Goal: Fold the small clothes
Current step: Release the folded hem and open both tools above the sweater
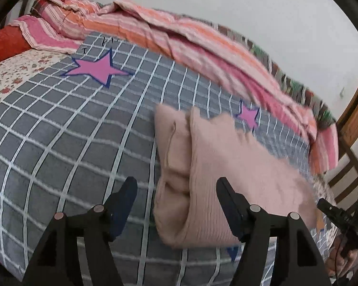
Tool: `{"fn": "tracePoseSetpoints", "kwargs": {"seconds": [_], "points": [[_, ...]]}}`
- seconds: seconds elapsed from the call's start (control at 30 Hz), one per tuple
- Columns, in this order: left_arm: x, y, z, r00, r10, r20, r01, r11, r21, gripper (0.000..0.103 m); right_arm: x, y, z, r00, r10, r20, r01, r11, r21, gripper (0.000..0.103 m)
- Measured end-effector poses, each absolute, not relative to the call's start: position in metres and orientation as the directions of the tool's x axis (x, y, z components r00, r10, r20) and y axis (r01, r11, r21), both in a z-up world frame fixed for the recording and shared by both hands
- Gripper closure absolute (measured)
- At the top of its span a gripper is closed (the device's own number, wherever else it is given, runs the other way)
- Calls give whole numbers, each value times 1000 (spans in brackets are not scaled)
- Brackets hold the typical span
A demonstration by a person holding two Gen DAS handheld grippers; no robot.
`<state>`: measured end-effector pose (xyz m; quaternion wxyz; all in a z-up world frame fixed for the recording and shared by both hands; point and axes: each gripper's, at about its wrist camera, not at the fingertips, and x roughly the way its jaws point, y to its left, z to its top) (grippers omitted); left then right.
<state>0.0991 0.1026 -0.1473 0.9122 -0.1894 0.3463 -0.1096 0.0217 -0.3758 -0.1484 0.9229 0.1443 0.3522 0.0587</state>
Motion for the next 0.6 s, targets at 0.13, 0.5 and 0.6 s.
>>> {"fn": "tracePoseSetpoints", "kwargs": {"seconds": [0.13, 0.5, 0.6], "points": [[114, 102, -147, 744, -325, -583, 55, 900, -432, 36, 35, -354, -136, 782, 144, -606, -19, 978, 207, 70], [155, 99, -155, 762, -301, -573, 39, 905, -424, 36, 97, -260, -159, 702, 228, -675, -162, 974, 161, 70], [154, 105, -165, 757, -325, -567, 73, 904, -421, 35, 122, -237, -171, 657, 200, -727, -165, 979, 120, 70]]}}
